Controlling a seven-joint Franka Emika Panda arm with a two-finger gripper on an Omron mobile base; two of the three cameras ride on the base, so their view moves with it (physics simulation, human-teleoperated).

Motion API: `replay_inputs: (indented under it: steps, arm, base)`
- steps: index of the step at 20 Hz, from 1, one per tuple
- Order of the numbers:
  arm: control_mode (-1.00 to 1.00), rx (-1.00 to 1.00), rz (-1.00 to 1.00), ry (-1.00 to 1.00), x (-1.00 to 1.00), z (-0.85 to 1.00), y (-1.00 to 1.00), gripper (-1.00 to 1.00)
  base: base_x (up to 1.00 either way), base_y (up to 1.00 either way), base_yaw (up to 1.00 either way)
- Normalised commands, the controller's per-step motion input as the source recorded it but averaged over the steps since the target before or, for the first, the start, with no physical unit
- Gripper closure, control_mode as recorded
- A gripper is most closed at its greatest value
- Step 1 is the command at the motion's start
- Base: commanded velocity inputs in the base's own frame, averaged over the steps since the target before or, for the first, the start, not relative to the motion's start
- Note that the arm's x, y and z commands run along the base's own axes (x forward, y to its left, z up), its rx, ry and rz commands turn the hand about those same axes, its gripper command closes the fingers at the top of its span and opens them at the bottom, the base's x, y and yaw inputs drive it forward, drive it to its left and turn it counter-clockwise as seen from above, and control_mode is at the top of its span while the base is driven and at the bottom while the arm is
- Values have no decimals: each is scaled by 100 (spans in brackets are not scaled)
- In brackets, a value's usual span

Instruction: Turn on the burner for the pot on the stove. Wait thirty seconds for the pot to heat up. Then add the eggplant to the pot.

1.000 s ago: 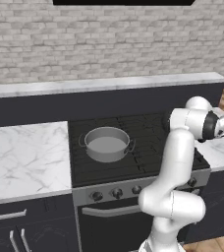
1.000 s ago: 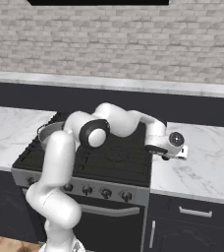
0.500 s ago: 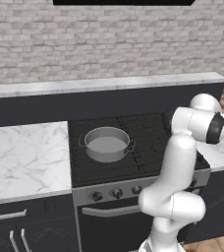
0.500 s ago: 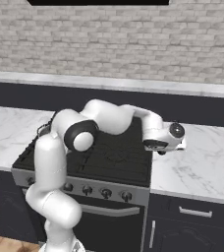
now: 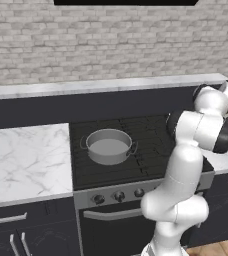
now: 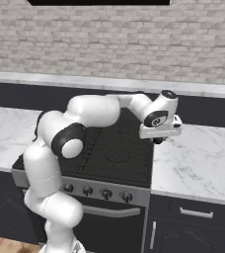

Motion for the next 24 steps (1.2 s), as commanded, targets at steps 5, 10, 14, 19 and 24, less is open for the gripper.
replay_inputs:
  steps: [5,10,14,19,24]
  arm:
    - [-100,3,0,-7,-38,4,50,100]
    - [-100,3,0,-4,-33,34,76,100]
    - [-100,0,3,0,-11,26,99,100]
    - [-100,0,8,0,-12,25,99,100]
    - [-100,0,9,0,0,11,100,100]
  base:
    - [0,0,0]
    - [0,0,0]
    - [0,0,0]
    - [0,0,0]
    - [0,0,0]
